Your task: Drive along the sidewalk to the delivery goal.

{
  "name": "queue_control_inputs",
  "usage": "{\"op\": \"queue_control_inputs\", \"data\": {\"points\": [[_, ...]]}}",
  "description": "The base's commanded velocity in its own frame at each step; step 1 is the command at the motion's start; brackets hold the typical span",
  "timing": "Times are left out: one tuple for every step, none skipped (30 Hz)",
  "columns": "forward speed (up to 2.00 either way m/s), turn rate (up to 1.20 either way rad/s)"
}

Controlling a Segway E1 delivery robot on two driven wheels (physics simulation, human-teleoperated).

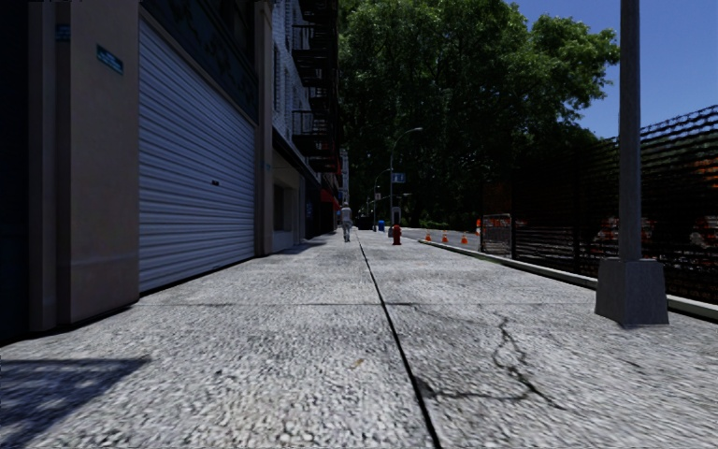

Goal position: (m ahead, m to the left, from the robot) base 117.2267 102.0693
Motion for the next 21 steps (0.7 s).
{"op": "queue_control_inputs", "data": {"points": [[2.00, 0.00], [2.00, 0.00], [2.00, 0.00], [2.00, 0.00], [2.00, 0.00], [2.00, 0.00], [2.00, 0.00], [2.00, 0.00], [2.00, 0.00], [2.00, 0.00], [2.00, 0.00], [2.00, 0.00], [2.00, 0.00], [2.00, 0.00], [2.00, 0.00], [2.00, 0.00], [2.00, 0.00], [2.00, 0.00], [2.00, 0.00], [2.00, 0.00], [2.00, 0.00]]}}
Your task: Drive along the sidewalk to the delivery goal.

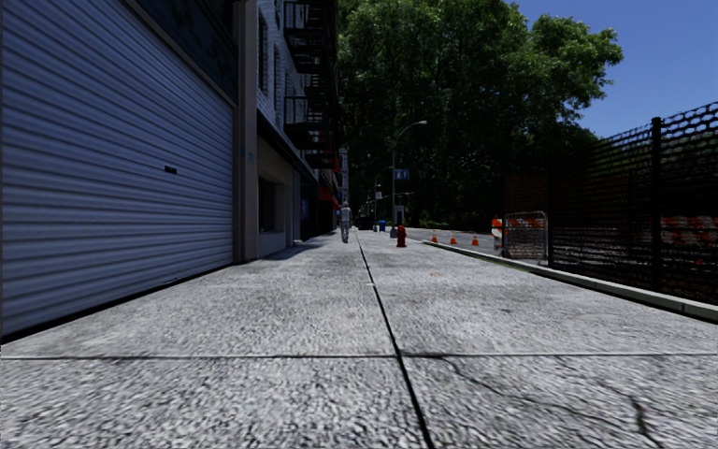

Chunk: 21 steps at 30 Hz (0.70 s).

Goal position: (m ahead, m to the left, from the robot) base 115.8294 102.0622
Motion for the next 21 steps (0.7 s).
{"op": "queue_control_inputs", "data": {"points": [[2.00, 0.00], [2.00, 0.00], [2.00, 0.00], [2.00, 0.00], [2.00, 0.00], [2.00, 0.00], [2.00, 0.00], [2.00, 0.00], [2.00, 0.00], [2.00, 0.00], [2.00, 0.00], [2.00, 0.00], [2.00, 0.00], [2.00, 0.00], [2.00, 0.00], [2.00, 0.00], [2.00, 0.00], [2.00, 0.00], [2.00, 0.00], [2.00, 0.00], [2.00, 0.00]]}}
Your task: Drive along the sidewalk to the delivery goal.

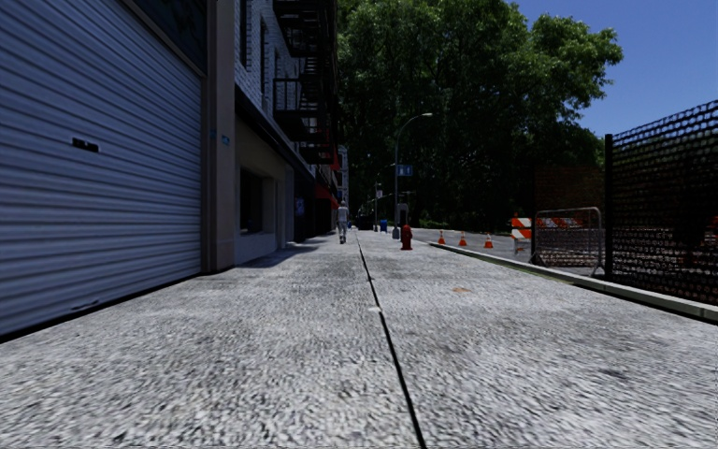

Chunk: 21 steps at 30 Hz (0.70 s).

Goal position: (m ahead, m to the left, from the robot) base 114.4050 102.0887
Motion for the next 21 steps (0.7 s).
{"op": "queue_control_inputs", "data": {"points": [[2.00, 0.00], [2.00, 0.00], [2.00, 0.00], [2.00, 0.00], [2.00, 0.00], [2.00, 0.00], [2.00, 0.00], [2.00, 0.00], [2.00, 0.00], [2.00, 0.00], [2.00, 0.00], [2.00, 0.00], [2.00, 0.00], [2.00, 0.00], [2.00, 0.00], [2.00, 0.00], [2.00, 0.00], [2.00, 0.00], [2.00, 0.00], [2.00, 0.00], [2.00, 0.00]]}}
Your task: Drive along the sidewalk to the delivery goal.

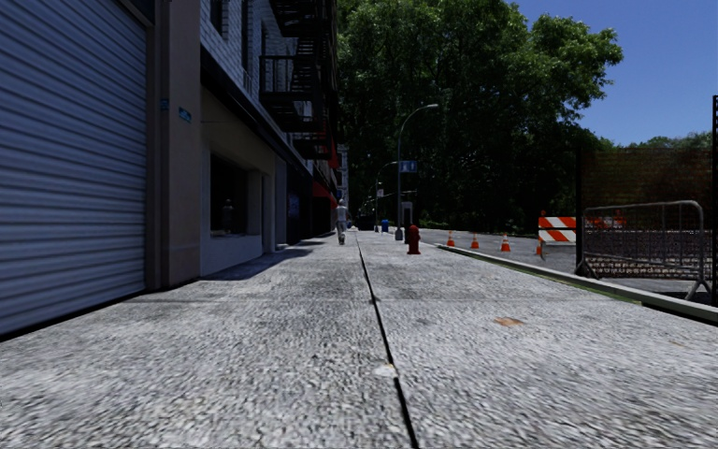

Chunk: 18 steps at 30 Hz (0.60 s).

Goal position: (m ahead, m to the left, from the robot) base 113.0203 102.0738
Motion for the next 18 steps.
{"op": "queue_control_inputs", "data": {"points": [[2.00, 0.00], [2.00, 0.00], [2.00, 0.00], [2.00, 0.00], [2.00, 0.00], [2.00, 0.00], [2.00, 0.00], [2.00, 0.00], [2.00, 0.00], [2.00, 0.00], [2.00, 0.00], [2.00, 0.00], [2.00, 0.00], [2.00, 0.00], [2.00, 0.00], [2.00, 0.00], [2.00, 0.00], [2.00, 0.00]]}}
